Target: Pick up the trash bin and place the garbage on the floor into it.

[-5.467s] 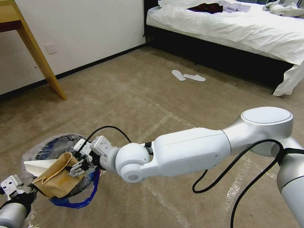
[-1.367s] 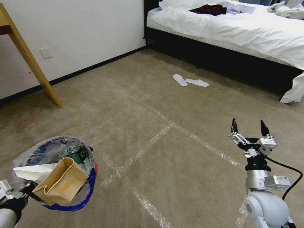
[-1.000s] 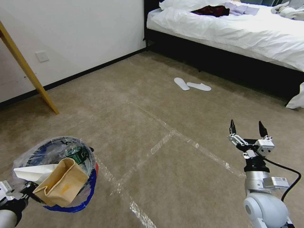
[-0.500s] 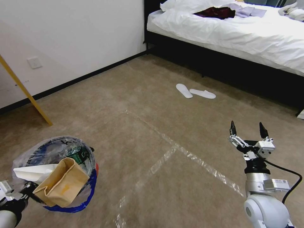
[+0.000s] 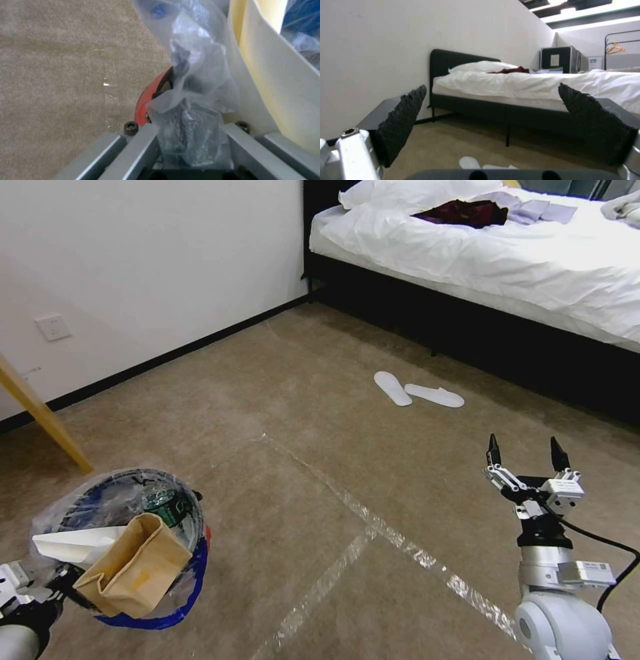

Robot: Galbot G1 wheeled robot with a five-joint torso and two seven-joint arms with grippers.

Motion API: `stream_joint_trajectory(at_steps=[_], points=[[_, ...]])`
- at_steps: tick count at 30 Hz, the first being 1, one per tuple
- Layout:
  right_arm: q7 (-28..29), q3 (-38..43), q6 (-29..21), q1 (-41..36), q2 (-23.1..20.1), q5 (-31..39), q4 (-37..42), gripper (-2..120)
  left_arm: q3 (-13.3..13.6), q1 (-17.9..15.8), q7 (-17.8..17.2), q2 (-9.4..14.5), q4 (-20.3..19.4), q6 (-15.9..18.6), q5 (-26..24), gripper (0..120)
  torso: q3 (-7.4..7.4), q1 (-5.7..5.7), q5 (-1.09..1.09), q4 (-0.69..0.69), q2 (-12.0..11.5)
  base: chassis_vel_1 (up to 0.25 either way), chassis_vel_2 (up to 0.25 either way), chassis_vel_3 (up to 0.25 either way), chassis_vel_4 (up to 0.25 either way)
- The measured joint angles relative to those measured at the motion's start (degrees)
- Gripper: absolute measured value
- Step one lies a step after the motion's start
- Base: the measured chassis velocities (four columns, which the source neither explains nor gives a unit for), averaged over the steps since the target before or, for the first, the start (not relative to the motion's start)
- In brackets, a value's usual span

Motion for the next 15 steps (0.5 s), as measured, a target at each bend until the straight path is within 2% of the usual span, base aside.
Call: stream_joint_trajectory(at_steps=[15], points=[[-0.6,-0.6,0.3,-0.1,0.3,0.0,-0.4,100,0.5,-0.3,0.1,0.2,0.2,0.0,0.5,0,-0.02,-0.02,0.00,0.00,0.0,0.000,0.000,0.000,0.000]])
